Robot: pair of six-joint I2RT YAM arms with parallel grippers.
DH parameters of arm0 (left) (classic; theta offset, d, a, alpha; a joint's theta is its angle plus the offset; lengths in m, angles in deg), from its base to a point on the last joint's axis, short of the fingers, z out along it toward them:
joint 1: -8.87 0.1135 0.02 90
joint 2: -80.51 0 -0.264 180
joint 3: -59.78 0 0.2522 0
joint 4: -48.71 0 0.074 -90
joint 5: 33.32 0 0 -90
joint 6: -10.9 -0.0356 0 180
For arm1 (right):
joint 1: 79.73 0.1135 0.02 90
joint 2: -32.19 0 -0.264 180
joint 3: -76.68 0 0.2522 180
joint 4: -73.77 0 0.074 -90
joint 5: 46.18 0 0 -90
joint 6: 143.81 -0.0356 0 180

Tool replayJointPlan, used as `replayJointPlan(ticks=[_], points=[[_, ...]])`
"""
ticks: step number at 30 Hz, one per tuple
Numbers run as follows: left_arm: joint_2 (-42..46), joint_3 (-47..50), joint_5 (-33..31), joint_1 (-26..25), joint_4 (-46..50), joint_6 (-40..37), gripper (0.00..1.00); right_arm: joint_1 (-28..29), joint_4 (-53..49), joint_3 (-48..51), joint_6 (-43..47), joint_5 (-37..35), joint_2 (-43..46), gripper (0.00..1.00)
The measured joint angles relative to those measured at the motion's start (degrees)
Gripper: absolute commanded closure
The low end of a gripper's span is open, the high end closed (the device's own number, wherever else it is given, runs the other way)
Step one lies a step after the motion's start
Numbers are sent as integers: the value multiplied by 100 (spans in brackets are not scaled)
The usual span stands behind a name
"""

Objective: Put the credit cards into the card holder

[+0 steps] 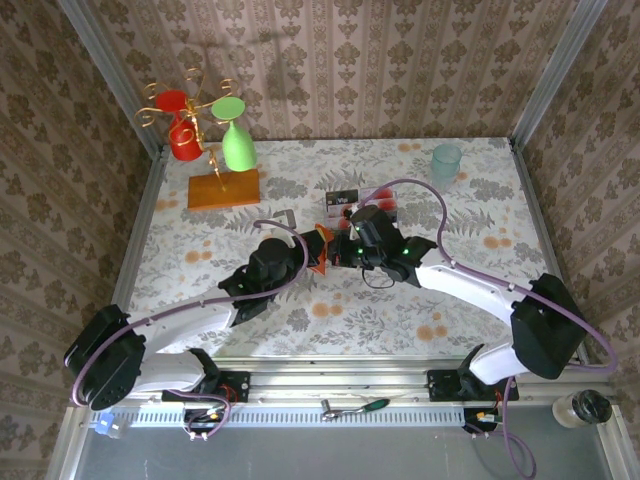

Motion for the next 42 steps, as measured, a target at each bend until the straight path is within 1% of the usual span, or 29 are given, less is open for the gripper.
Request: replayJointPlan(ticks=[5, 12, 20, 26, 31, 33, 38, 39, 42], points=[[-85, 0, -7, 0, 52, 0, 100, 0, 339, 223, -63, 37, -57, 100], [-164, 0, 13, -2, 358, -2, 100, 7, 881, 671, -85, 68, -144, 100], [-234, 0, 13, -2, 664, -24, 100, -26, 1532, 1005, -105, 332, -426, 100], [-232, 0, 9, -2, 649, -24, 100, -94, 1609, 1045, -105, 413, -426, 100], [50, -179, 15, 7, 227, -26, 100, -413, 1069, 1541, -59, -4, -785, 100], [195, -297, 11, 50, 101, -46, 100, -463, 964, 1757, -66, -66, -844, 100], [487, -374, 17, 251, -74, -57, 100, -468, 750, 1751, -61, -81, -544, 100], [494, -372, 31, 284, -96, -42, 100, -468, 697, 1751, -61, -63, -437, 93], [494, -264, 140, 402, -289, 111, 100, -529, 531, 1751, -33, 35, 164, 68]])
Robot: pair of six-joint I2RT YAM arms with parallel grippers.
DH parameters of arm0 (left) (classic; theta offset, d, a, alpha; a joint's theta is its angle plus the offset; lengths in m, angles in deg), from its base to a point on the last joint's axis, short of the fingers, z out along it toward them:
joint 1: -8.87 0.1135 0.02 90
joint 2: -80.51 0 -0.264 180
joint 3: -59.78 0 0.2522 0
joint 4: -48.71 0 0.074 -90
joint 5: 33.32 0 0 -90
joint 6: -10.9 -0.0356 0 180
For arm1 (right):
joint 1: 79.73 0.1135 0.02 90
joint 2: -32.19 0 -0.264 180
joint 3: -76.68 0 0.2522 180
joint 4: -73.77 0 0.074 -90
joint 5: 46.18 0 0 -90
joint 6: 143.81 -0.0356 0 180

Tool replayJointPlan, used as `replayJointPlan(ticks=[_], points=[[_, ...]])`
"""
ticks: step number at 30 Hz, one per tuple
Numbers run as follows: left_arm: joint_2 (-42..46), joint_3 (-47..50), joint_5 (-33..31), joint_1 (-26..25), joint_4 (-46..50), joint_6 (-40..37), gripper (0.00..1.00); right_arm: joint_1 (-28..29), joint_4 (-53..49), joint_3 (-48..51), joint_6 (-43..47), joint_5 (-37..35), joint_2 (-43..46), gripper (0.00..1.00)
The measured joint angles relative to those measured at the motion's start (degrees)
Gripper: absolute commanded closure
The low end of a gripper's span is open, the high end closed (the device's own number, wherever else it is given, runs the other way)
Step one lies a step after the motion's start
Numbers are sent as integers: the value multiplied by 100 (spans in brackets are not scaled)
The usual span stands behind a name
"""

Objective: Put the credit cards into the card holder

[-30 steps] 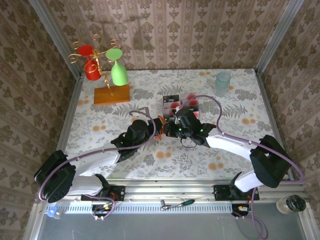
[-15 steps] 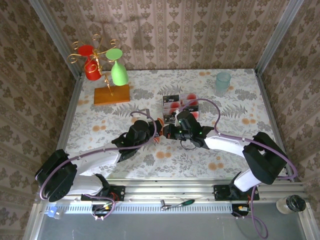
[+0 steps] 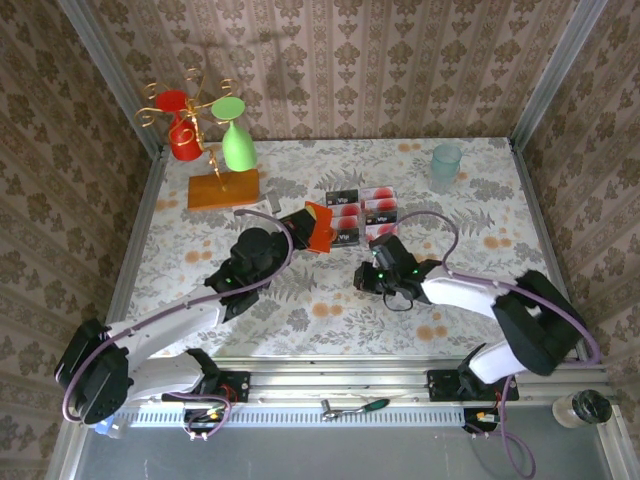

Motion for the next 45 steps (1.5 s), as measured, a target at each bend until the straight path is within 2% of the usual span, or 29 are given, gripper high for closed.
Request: replayJointPlan(ticks=[1, 4, 8, 12, 16, 27, 32, 35, 45], points=[[0, 87, 46, 46, -122, 96, 100, -37, -42, 0, 0, 52, 297, 60], [0, 422, 146, 181, -472, 452, 100, -258, -68, 33, -39, 260, 1165, 44], [-2, 732, 179, 275, -863, 920, 100, -568, 116, 81, -234, 564, 1993, 33], [-90, 820, 201, 280, -1438, 1390, 100, -601, 516, 17, -481, 922, 1934, 29], [-420, 879, 240, 310, -2181, 1849, 100, -601, 1058, -227, -809, 1244, 1410, 28], [-844, 951, 282, 343, -2968, 2367, 100, -601, 2094, -612, -1368, 1497, 861, 32], [-1137, 944, 310, 343, -3250, 2494, 100, -601, 2483, -610, -1543, 1517, 481, 51], [-1351, 942, 328, 343, -3405, 2581, 100, -629, 2675, -546, -1657, 1517, 328, 59], [-1532, 785, 361, 343, -3620, 2675, 100, -826, 3233, -57, -1847, 1517, 321, 68]])
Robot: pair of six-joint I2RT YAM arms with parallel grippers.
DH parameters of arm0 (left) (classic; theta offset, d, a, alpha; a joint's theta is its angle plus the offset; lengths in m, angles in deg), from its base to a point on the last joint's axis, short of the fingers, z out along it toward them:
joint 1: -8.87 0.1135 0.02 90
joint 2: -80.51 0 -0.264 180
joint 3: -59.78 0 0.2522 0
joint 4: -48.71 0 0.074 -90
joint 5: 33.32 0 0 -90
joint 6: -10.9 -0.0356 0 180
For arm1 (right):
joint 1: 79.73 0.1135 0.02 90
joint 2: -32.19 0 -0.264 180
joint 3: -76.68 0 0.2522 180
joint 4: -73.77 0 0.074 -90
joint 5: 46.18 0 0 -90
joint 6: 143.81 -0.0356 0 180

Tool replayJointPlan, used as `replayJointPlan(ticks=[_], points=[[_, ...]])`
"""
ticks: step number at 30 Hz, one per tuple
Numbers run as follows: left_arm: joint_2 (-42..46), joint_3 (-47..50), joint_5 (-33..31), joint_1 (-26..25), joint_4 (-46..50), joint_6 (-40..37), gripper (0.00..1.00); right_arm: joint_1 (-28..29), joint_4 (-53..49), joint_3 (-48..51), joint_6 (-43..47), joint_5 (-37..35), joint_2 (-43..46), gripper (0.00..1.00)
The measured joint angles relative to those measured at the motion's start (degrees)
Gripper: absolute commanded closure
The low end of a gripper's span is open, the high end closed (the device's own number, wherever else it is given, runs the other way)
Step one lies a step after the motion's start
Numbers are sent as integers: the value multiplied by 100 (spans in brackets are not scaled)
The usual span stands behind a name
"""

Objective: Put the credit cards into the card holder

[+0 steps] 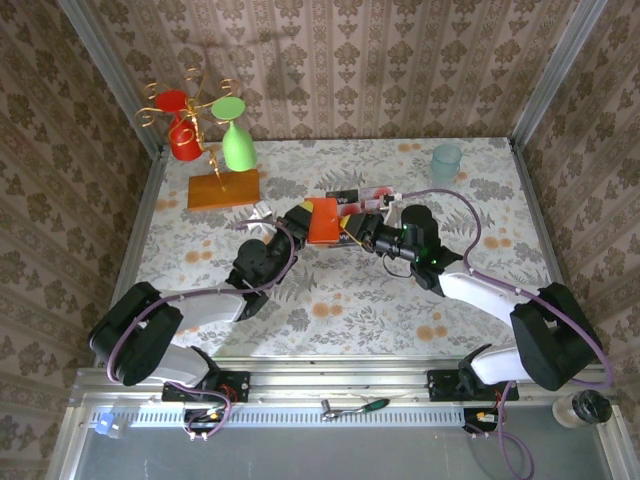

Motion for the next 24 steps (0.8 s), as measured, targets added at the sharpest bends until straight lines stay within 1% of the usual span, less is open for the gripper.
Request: replayJointPlan(ticks=[5, 12, 21, 23, 24], points=[[-48, -28, 31, 0, -44, 33, 100, -13, 149, 42, -101, 22, 0, 68], [-61, -46, 52, 0, -120, 35, 100, -15, 601, 52, -326, 238, -46, 67], [-164, -197, 76, -13, -197, 35, 100, -26, 1156, 175, -686, 435, -348, 69], [-192, -245, 81, -39, -199, 35, 100, -39, 1276, 232, -739, 444, -356, 67], [-199, -264, 83, -44, -201, 35, 100, -46, 1327, 247, -767, 446, -365, 65]])
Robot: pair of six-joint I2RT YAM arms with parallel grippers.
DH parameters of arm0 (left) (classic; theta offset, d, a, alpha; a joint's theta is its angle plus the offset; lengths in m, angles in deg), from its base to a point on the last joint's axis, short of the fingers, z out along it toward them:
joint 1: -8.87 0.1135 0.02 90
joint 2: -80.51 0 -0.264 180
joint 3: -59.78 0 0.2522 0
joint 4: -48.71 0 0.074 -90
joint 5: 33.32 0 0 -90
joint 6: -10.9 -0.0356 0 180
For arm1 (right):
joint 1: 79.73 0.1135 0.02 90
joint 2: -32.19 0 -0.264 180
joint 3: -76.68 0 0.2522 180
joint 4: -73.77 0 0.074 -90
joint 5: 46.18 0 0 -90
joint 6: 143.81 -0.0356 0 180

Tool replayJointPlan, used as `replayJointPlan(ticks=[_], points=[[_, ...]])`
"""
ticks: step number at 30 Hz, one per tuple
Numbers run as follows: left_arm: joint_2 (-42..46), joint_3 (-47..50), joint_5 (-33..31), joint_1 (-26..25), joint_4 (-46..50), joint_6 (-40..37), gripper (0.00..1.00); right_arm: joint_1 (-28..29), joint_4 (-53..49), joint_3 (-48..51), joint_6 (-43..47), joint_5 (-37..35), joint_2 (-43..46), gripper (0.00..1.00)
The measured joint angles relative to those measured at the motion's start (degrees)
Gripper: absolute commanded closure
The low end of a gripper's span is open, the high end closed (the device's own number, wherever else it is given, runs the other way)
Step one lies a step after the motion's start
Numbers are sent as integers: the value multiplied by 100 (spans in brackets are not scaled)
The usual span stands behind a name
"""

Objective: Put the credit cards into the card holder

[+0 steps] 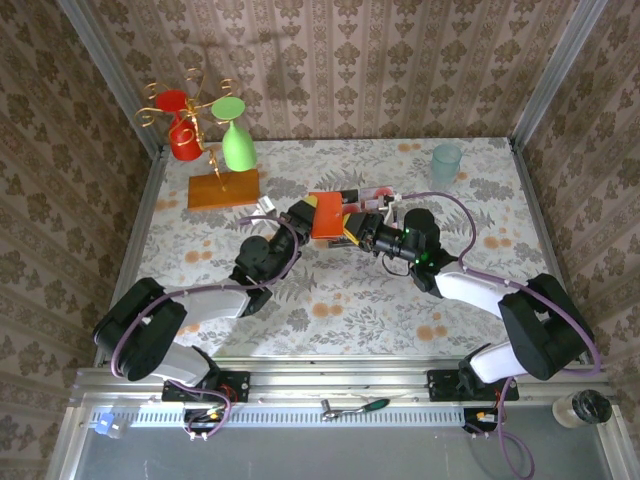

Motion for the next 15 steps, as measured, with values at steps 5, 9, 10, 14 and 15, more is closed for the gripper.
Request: replayJointPlan(ticks=[5, 9, 10, 14, 15], points=[[-7, -63, 11, 0, -24, 0, 100, -9, 326, 74, -212, 4, -87, 61], [-9, -66, 7, 0, -26, 0, 100, -9, 612, 122, -385, 55, -133, 61], [-9, -66, 9, 0, -31, 0, 100, -11, 688, 133, -433, 81, -146, 62], [-11, -70, -15, 0, -66, 0, 100, -9, 1110, 160, -704, 153, -249, 63], [-13, -76, -20, 0, -68, 0, 100, -9, 1213, 162, -780, 166, -284, 64]])
